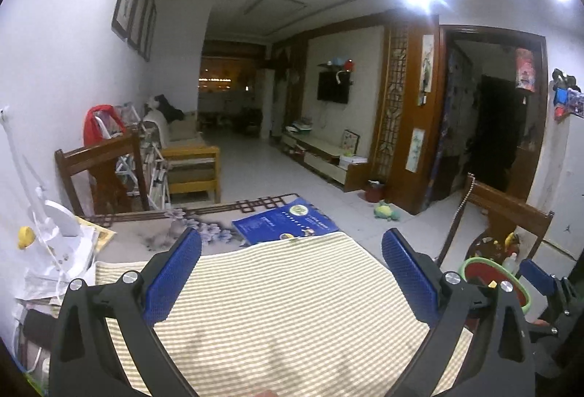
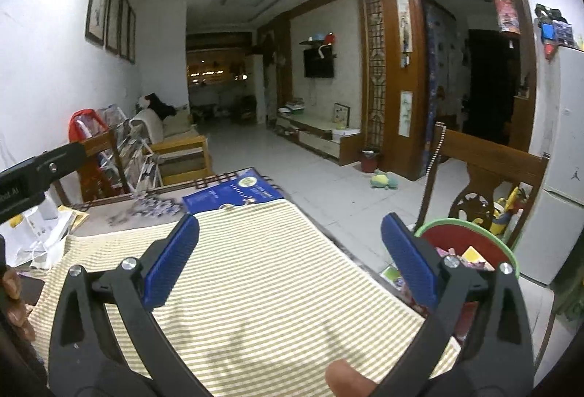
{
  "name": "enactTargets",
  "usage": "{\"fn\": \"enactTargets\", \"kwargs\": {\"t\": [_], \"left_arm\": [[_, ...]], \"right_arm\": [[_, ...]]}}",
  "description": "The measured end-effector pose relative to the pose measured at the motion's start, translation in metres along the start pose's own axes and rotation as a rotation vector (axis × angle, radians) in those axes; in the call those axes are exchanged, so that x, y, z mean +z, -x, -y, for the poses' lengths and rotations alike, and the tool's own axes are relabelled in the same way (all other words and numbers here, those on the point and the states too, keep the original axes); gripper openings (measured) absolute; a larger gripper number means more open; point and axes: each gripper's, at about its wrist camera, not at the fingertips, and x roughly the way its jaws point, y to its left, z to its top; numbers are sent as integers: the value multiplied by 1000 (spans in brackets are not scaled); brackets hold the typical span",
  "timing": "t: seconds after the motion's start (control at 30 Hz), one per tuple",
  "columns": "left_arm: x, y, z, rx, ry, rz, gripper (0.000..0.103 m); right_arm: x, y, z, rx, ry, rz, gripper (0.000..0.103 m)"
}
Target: Collect trash
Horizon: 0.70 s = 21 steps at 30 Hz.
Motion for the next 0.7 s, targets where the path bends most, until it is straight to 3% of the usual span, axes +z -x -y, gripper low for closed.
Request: {"fn": "enactTargets", "kwargs": {"t": [0.3,0.7], "left_arm": [[-9,5,-10,17,65,-16,95],[-11,4,-8,0,60,-55,95]], "right_arm": [[-4,4,-10,4,42,-40,98],[-3,8,-9,-5,37,-55,98]]}}
